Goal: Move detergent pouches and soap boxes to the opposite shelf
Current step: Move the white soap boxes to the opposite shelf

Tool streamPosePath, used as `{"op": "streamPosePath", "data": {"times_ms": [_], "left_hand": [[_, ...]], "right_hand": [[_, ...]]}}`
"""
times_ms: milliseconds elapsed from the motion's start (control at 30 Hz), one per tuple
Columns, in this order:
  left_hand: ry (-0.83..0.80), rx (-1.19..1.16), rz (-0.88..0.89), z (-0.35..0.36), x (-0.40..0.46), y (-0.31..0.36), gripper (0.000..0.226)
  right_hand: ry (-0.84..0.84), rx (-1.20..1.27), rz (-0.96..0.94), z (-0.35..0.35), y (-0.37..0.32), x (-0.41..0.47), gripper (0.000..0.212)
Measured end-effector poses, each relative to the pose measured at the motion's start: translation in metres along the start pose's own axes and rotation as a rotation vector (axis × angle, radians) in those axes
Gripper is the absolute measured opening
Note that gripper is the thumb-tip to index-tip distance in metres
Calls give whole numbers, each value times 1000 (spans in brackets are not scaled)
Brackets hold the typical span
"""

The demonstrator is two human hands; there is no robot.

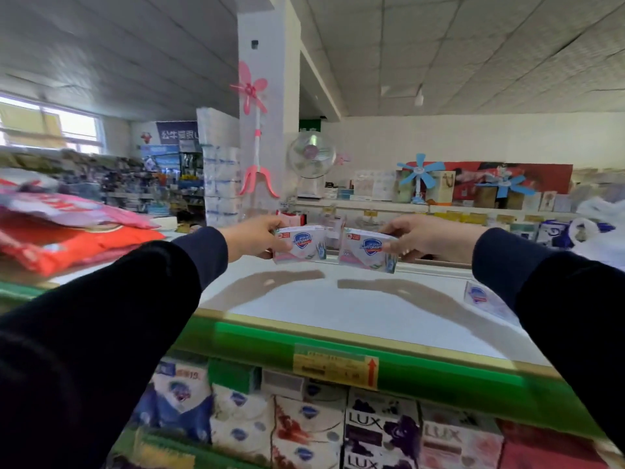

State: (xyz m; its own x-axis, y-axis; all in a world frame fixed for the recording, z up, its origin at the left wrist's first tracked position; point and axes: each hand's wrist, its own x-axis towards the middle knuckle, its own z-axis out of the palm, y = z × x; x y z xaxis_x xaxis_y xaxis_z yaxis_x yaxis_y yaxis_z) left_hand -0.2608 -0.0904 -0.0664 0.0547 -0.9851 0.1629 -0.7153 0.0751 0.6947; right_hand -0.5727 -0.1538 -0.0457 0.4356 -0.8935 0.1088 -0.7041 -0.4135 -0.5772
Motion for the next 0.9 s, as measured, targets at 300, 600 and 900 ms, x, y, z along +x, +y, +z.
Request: {"op": "streamPosePath", "data": {"times_ms": [300,600,900], "left_hand": [[379,22,-234,-84,-195,-39,32],[727,122,-598,-136,-470,-26,31],[1048,163,-879,-133,-737,40,26]], "right_hand": [[-375,305,-471,98,-139,0,25],[-820,474,-862,232,-301,-107,24],[-1088,617,-1102,318,-437,-291,28]]}}
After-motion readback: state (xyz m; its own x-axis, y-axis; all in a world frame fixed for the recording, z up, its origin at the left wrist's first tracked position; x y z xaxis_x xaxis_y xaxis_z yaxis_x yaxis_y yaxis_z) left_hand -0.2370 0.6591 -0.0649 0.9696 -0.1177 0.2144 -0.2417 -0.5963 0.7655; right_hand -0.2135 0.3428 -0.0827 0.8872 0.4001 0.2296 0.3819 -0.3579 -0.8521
